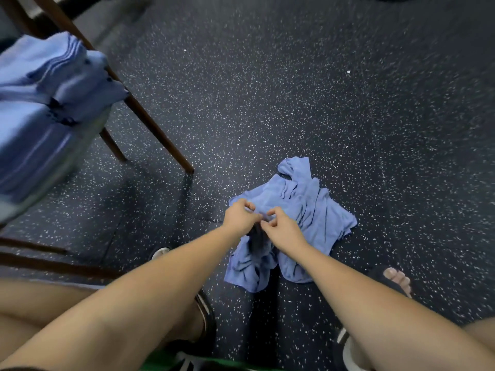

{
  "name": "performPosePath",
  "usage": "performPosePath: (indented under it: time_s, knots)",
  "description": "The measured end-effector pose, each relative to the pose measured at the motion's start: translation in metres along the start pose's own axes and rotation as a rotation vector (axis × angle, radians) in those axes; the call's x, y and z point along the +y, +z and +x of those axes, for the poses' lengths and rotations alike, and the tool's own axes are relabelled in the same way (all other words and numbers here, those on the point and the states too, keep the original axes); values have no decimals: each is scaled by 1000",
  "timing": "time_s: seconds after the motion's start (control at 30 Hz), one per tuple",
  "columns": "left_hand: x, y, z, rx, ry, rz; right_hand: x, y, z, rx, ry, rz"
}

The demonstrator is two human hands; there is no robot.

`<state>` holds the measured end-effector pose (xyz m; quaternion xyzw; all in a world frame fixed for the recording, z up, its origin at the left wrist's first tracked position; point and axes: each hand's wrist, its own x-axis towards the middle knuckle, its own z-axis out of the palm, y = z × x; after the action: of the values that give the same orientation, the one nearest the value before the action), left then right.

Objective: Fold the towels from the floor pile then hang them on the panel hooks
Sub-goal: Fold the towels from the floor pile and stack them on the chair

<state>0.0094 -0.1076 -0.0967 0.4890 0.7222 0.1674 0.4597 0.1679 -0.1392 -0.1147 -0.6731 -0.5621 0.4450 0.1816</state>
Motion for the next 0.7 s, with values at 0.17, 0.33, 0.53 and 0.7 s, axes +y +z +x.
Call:
performPosePath:
  time_s: [0.17, 0.33, 0.53, 0.7]
  knots:
    - [79, -57, -7, -82, 174, -171, -68, -50, 6, 22, -156, 67]
    - [157, -109, -34, -111, 344, -164, -137, -114, 0, 68, -315, 30]
    - [227, -165, -76, -110, 621, -27, -208, -209, -19, 113, -447, -34]
    - [271, -195, -117, -3, 845, 219, -266, -272, -49, 161, -518, 107]
